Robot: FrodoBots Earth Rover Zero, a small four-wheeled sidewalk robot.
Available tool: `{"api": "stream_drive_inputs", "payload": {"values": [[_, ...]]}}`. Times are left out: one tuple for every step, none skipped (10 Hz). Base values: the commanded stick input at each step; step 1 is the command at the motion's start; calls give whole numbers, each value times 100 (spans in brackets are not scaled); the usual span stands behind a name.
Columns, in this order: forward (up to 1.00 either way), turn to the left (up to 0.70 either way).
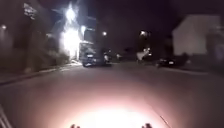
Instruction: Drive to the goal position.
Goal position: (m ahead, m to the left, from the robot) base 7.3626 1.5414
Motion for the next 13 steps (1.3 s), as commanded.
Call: {"api": "stream_drive_inputs", "payload": {"values": [[100, 0], [100, 0], [100, 0], [100, 0], [100, -38], [100, -25], [100, 0], [100, 0], [100, 0], [100, -26], [100, -40], [100, -40], [100, -40]]}}
